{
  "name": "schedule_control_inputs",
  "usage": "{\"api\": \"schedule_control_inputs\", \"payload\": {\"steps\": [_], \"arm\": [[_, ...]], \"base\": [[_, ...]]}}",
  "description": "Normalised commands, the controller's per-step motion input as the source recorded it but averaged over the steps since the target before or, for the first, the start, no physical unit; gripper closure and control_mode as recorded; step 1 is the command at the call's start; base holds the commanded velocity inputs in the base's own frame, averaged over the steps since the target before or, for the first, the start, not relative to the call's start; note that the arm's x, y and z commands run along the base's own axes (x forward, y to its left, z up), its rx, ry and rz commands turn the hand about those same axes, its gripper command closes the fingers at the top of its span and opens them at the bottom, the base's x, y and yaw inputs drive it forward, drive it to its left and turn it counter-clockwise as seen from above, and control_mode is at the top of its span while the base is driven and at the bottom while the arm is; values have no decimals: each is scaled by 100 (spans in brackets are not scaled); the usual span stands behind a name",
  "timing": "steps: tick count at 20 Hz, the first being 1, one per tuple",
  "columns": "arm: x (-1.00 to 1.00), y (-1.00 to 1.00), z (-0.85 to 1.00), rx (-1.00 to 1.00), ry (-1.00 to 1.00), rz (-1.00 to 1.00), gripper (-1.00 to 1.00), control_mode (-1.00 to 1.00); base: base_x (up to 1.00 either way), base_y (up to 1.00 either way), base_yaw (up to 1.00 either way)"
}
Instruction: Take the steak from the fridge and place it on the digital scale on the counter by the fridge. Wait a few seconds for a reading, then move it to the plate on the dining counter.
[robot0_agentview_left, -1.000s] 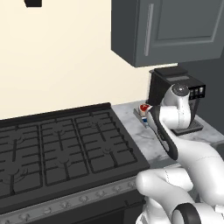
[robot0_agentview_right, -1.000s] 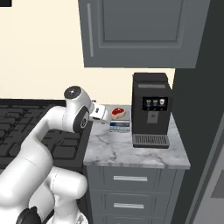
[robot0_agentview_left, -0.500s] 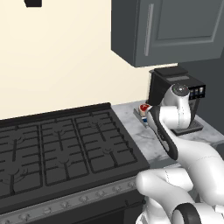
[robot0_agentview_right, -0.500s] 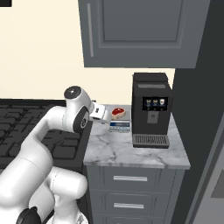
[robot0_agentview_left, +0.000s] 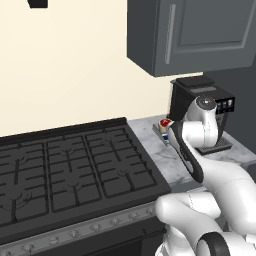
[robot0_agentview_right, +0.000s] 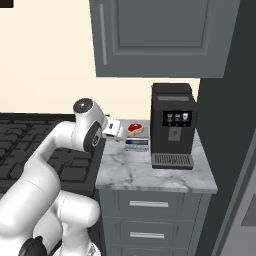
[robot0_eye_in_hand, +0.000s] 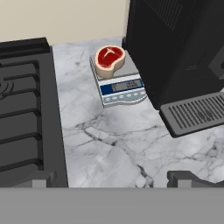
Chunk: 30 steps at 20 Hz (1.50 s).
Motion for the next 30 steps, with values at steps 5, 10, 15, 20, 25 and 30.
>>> {"api": "schedule_control_inputs", "payload": {"steps": [5, 10, 15, 20, 25, 30], "arm": [[0, 0, 0, 0, 0, 0, -100, -100], [0, 0, 0, 0, 0, 0, -100, -100], [0, 0, 0, 0, 0, 0, -100, -100], [0, 0, 0, 0, 0, 0, -100, -100], [0, 0, 0, 0, 0, 0, -100, -100], [0, 0, 0, 0, 0, 0, -100, -100]], "base": [[0, 0, 0], [0, 0, 0], [0, 0, 0], [0, 0, 0], [0, 0, 0], [0, 0, 0]]}}
